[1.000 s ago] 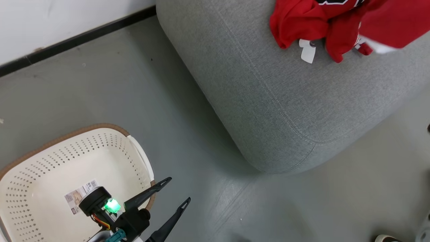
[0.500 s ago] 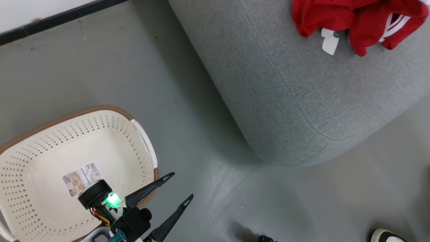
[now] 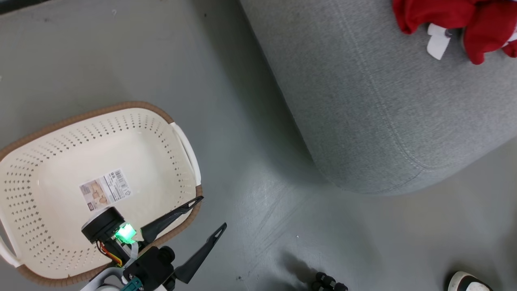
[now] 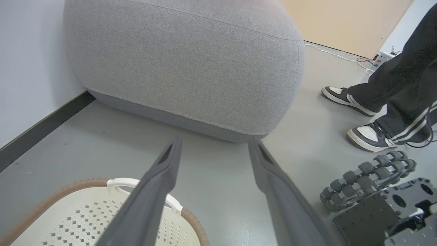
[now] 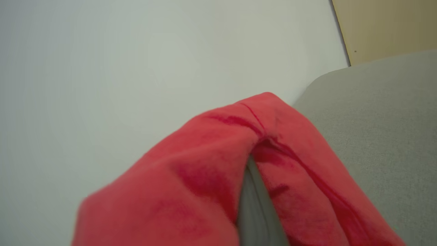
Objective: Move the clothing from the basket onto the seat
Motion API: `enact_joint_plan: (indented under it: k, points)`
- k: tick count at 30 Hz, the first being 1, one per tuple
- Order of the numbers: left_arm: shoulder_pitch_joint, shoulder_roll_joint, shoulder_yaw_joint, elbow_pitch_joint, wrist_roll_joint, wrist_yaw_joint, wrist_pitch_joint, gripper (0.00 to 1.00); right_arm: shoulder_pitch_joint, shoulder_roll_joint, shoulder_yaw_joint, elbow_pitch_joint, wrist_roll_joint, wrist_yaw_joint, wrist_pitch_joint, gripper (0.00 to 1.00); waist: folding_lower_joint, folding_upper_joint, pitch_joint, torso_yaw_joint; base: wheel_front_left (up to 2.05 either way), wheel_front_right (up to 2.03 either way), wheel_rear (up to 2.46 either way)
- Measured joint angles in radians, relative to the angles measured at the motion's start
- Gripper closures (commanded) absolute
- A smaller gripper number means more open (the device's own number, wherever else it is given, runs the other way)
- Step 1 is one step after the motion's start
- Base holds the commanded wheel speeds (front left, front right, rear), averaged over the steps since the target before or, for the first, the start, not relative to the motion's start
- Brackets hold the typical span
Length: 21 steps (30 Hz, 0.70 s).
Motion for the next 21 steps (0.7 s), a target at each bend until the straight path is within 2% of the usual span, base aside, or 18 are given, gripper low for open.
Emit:
enact_joint_plan:
  k: [3,9,19,20,21]
  points:
    - [0.0,-0.001,0.001,-0.018,0.0,0.0,0.0,0.0,-0.017,-0.011,-0.037,0.036,-0.024,0.0,0.0,1.0,0.0,0.0,0.018,0.011,0.0,0.0,0.0]
    - [-0.001,-0.001,0.001,-0.035,0.0,0.0,0.0,0.0,-0.013,-0.032,0.008,0.196,-0.182,0.0,0.0,1.0,-0.0001,0.0,0.051,0.033,0.0,0.0,0.0]
    - [-0.029,-0.001,0.005,-0.049,0.011,0.0,0.0,0.0,-0.073,-0.064,-0.021,0.303,-0.257,0.0,0.022,1.0,0.0,0.0,0.095,0.065,0.0,0.0,0.0]
    - [-0.033,-0.001,0.006,-0.05,0.011,0.0,0.0,0.0,-0.084,-0.066,-0.026,0.307,-0.258,0.0,0.022,0.9,0.0,0.0,0.099,0.068,0.0,0.0,0.0]
    - [-0.037,-0.001,0.006,-0.05,0.011,-0.001,0.0,0.0,-0.094,-0.069,-0.033,0.311,-0.262,0.0,0.021,0.46,0.0,0.0,0.102,0.071,0.0,0.0,0.0]
